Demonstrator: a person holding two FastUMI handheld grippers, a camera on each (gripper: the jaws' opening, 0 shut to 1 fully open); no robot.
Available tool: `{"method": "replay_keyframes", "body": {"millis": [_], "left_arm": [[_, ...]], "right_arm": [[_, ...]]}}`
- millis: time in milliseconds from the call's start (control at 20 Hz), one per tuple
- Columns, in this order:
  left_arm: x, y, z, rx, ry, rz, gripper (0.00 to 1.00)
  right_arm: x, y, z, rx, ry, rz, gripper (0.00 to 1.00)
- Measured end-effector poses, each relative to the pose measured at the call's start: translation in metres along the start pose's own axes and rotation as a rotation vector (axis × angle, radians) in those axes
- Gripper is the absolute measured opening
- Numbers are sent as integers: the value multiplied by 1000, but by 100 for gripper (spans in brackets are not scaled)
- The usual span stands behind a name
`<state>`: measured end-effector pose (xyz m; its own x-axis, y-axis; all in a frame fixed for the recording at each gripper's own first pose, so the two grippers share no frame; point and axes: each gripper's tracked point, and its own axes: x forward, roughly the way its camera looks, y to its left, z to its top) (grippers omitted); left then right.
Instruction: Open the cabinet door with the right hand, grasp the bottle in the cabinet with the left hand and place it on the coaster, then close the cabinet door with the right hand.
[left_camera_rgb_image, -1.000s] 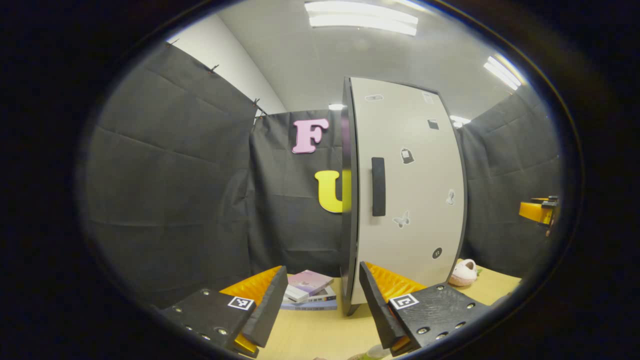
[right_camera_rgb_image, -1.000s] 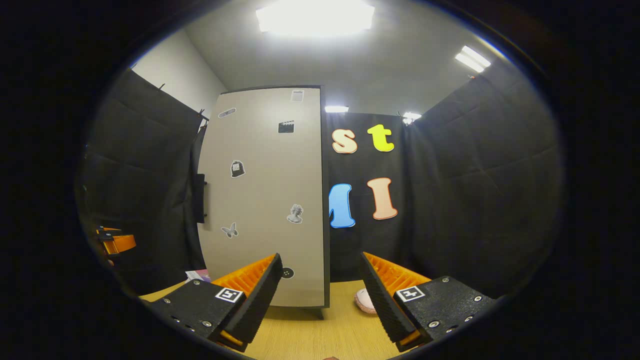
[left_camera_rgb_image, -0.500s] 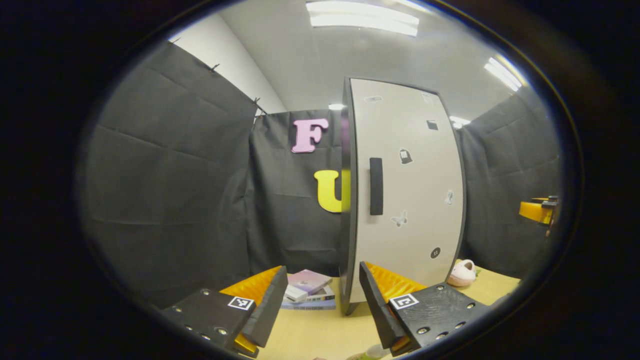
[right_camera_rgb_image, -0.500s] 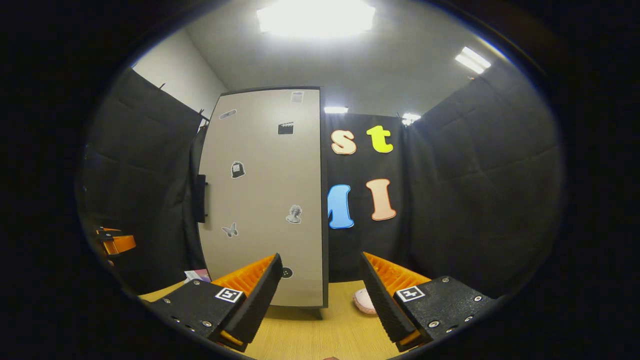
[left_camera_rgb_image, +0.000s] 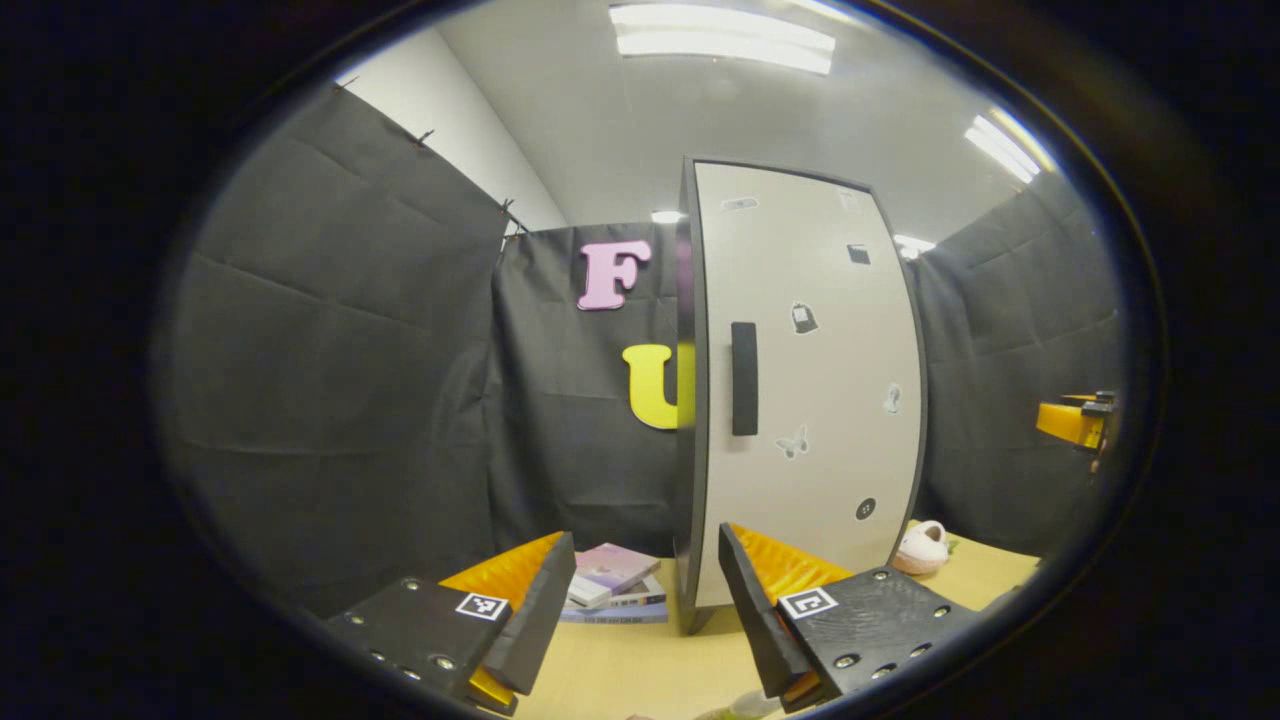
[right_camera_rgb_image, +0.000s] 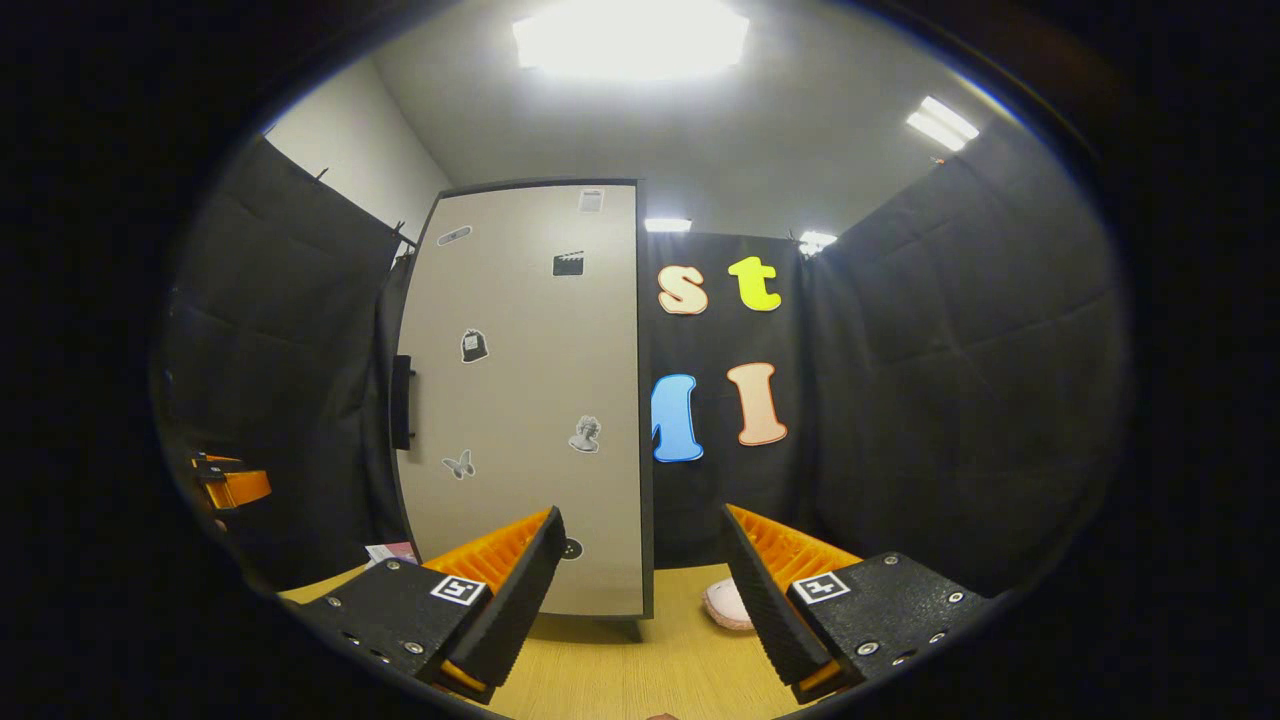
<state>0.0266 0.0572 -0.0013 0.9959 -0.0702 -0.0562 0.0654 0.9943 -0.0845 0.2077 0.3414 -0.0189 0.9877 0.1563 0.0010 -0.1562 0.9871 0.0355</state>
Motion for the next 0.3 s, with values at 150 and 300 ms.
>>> {"method": "replay_keyframes", "body": {"millis": [150, 300], "left_arm": [[1, 0, 0, -1, 2, -6, 82], [3, 1, -1, -4, 2, -11, 82]], "right_arm": [[-1, 0, 1, 0, -1, -4, 95], [0, 1, 3, -4, -7, -7, 95]]}}
